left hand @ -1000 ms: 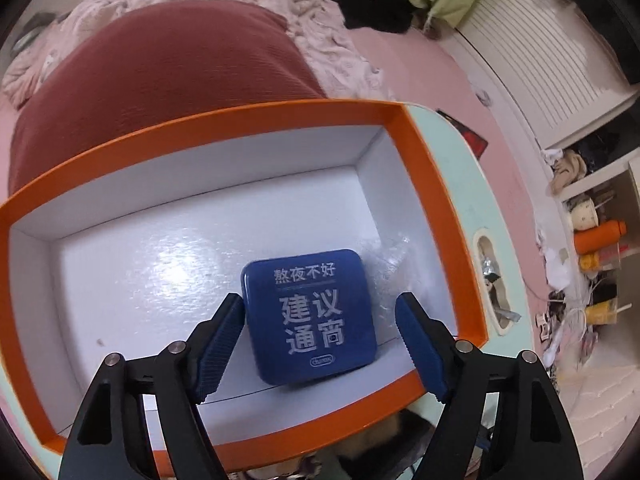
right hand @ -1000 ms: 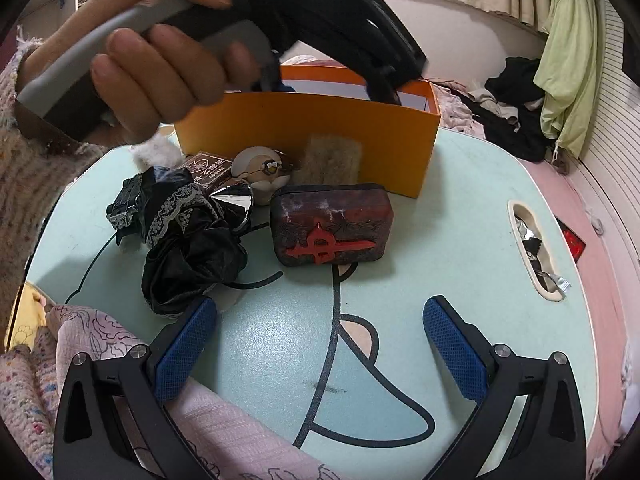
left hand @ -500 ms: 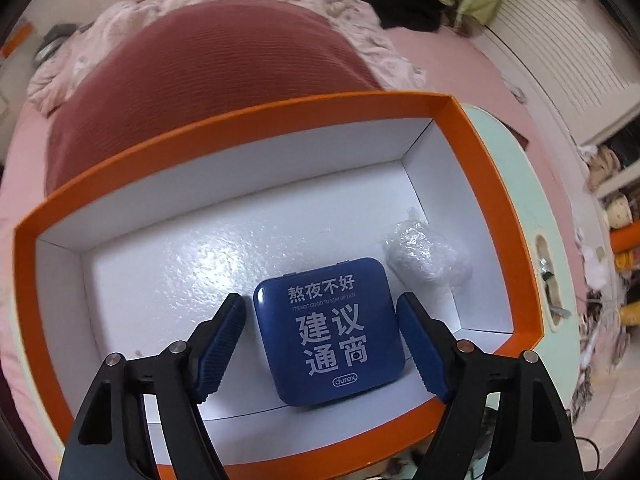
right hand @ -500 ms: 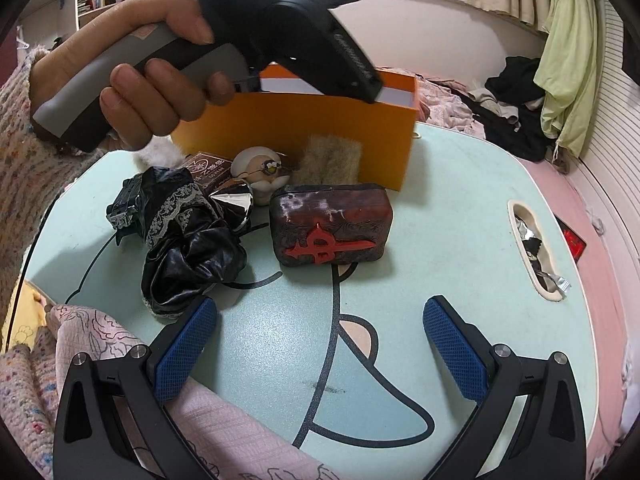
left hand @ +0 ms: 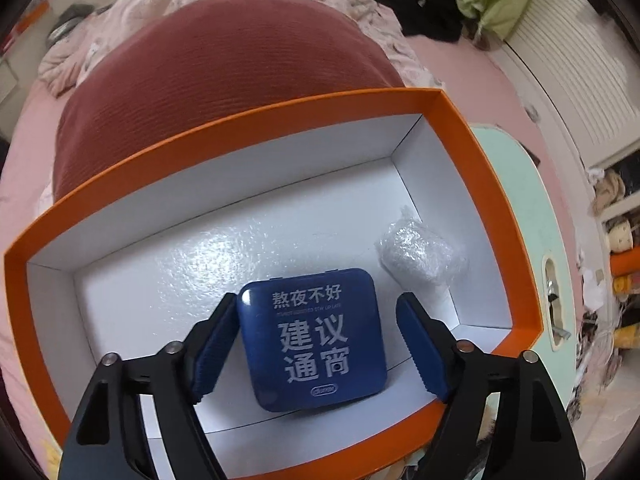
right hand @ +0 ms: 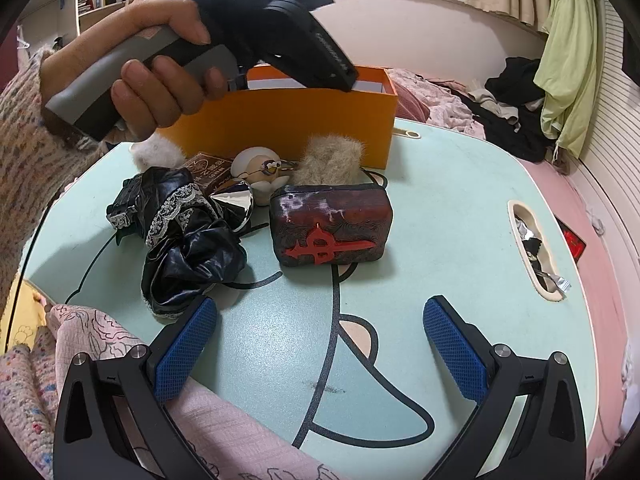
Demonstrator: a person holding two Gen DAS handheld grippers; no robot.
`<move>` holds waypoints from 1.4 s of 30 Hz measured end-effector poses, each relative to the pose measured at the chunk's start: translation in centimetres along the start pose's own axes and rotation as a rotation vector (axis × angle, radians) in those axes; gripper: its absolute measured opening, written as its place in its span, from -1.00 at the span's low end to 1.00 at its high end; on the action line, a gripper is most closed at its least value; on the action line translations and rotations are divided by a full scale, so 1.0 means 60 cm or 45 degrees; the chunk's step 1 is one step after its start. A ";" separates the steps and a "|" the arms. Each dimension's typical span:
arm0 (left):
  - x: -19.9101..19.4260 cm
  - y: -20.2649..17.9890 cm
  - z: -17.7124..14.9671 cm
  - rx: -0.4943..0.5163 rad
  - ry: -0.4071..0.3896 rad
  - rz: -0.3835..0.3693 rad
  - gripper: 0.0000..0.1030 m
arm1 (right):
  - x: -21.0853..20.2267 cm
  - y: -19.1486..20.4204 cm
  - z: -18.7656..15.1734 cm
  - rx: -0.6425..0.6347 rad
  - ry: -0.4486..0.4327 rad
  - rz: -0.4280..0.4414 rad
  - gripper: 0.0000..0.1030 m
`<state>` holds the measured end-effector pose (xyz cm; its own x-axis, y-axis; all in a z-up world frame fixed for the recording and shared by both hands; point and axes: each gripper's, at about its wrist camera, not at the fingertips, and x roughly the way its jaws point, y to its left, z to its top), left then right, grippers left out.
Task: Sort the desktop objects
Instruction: 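Lift the blue tin out with the left gripper and set it before the orange box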
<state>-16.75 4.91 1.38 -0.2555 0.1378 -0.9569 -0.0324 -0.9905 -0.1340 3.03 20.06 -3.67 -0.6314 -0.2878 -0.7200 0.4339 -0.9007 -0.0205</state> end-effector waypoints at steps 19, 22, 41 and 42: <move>-0.249 -0.021 -0.094 0.135 -0.421 -0.184 0.29 | 0.000 0.000 -0.001 0.001 -0.001 0.001 0.99; -0.262 -0.008 -0.136 0.130 -0.450 -0.204 0.29 | 0.000 0.000 -0.001 0.001 -0.001 0.001 0.99; -0.154 0.016 -0.230 0.078 -0.437 -0.162 0.62 | 0.002 -0.001 0.000 0.001 -0.001 0.001 0.99; -0.165 0.017 -0.239 0.070 -0.476 -0.132 0.80 | 0.002 -0.001 0.000 0.001 -0.001 0.001 0.99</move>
<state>-0.42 2.56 7.01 -0.5825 0.2365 -0.7777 -0.1257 -0.9714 -0.2013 2.95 20.10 -3.76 -0.6314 -0.2889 -0.7196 0.4341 -0.9007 -0.0193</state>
